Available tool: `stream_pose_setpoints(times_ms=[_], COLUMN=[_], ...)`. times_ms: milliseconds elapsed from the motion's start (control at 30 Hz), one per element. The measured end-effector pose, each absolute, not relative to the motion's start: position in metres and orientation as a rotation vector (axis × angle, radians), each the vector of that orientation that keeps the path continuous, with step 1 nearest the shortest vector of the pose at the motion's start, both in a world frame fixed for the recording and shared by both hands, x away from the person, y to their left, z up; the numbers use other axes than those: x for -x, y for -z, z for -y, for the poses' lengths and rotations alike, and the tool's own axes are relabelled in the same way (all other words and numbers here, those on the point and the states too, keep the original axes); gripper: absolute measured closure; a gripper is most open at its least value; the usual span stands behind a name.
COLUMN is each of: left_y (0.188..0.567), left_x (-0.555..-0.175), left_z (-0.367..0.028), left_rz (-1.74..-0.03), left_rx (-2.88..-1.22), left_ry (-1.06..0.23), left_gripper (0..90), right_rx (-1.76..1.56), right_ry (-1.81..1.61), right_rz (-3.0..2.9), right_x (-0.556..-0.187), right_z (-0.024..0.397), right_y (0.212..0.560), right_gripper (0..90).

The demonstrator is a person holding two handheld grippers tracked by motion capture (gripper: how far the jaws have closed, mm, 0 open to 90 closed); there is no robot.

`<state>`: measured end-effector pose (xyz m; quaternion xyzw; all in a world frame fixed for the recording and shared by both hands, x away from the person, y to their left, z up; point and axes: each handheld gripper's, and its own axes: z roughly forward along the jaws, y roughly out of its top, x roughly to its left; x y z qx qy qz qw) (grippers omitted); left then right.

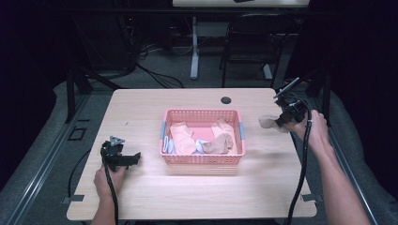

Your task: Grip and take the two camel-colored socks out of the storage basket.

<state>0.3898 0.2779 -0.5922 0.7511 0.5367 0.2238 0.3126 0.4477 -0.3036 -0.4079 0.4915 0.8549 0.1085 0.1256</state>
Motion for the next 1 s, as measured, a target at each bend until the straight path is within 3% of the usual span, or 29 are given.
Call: stream_pose_setpoints(times_ms=[400, 533, 567, 600, 633, 667, 1000], left_y=[0.592, 0.592, 0.592, 0.592, 0.592, 0.592, 0.592], left_x=[-0.390, -0.390, -0.390, -0.390, -0.390, -0.390, -0.390], left_z=[-0.278, -0.278, -0.278, -0.278, -0.278, -0.278, -0.278], left_rz=[-1.416, -1.416, -1.416, -1.416, -1.416, -1.416, -1.417], left_rx=[-1.981, -1.981, -1.981, -1.981, -1.981, -1.981, -1.981], left_ry=[-0.590, -0.590, -0.590, -0.590, -0.590, -0.590, -0.590], left_gripper=[0.0, 0.0, 0.0, 0.0, 0.0, 0.0, 0.0], right_rx=[-1.560, -1.599, -1.599, -1.613, -1.613, -1.628, -1.557], right_ry=[-0.319, -0.329, -0.333, -0.311, -0.311, -0.308, -0.427], right_rz=[-2.501, -2.526, -2.510, -2.506, -2.506, -2.491, -2.473], right_x=[-0.453, -0.455, -0.454, -0.455, -0.455, -0.455, -0.445], right_z=[0.310, 0.311, 0.311, 0.311, 0.311, 0.311, 0.305], right_y=[0.474, 0.483, 0.484, 0.489, 0.489, 0.491, 0.466], right_gripper=[80.3, 77.5, 75.1, 58.3, 58.3, 48.3, 27.8])
